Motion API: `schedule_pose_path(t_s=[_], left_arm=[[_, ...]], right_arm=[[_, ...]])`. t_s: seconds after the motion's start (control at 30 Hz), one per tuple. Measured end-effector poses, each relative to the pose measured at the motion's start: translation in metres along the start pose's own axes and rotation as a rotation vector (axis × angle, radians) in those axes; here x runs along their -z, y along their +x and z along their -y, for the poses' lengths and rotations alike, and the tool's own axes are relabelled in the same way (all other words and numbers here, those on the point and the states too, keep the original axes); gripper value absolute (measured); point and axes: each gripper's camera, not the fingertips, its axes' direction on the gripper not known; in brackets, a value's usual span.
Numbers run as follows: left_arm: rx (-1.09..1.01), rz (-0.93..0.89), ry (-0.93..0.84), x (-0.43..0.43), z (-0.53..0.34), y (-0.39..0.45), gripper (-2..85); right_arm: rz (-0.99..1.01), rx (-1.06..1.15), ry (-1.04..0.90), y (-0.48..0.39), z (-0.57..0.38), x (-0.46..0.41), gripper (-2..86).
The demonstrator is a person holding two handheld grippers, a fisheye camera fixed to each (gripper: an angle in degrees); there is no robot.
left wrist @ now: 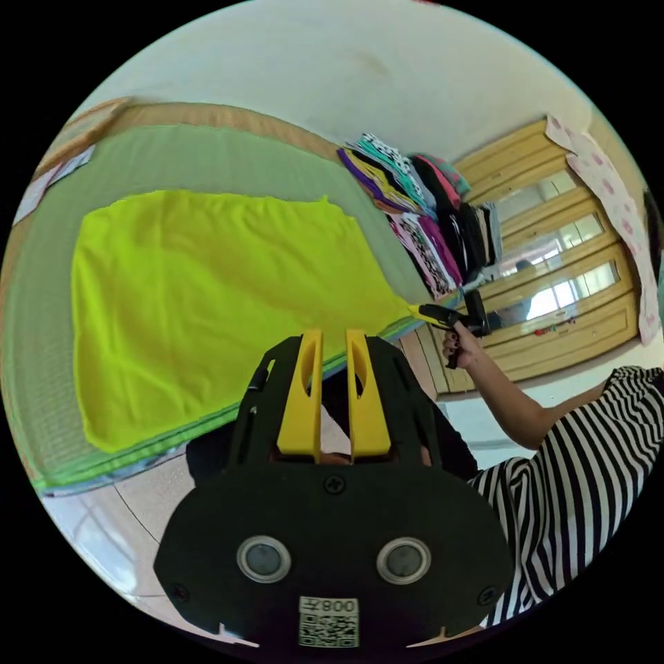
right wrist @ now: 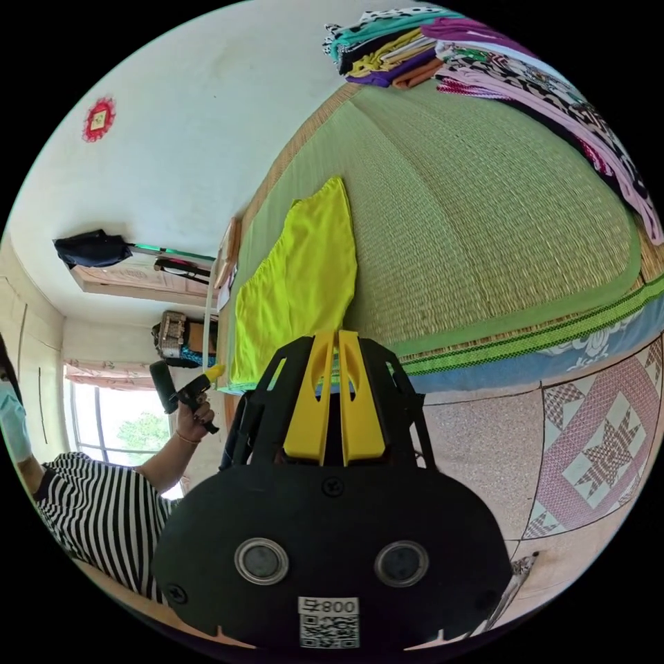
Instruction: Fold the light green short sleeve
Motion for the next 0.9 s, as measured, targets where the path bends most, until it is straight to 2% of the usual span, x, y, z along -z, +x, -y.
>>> schedule_pose_path(t_s=[0.13, 0.27, 0.47, 0.63, 0.8, 0.9], left_arm=[[-0.236, -0.076, -0.109, -0.055, 0.050, 0.081, 7.2], [-0.436, -0.061, -0.173, -0.099, 0.093, 0.159, 8.2], [-0.644, 0.108, -0.286, -0.148, 0.130, 0.240, 8.3], [-0.667, 0.240, -0.302, -0.164, 0.145, 0.273, 2.8], [-0.561, 0.215, -0.224, -0.145, 0.161, 0.277, 1.6], [-0.430, 0.134, -0.166, -0.130, 0.171, 0.267, 1.3]], right_arm=[[0.064, 0.039, 0.022, -0.002, 0.005, 0.015, 0.6], [0.104, 0.084, 0.020, -0.005, 0.012, 0.022, 0.5], [0.148, 0.112, 0.011, 0.003, 0.026, 0.025, 0.6], [0.150, 0.125, -0.032, 0.013, 0.038, 0.021, 0.9], [0.171, 0.078, 0.049, 0.046, 0.050, 0.035, 2.1], [0.213, 0.030, 0.036, 0.071, 0.067, 0.027, 3.9]])
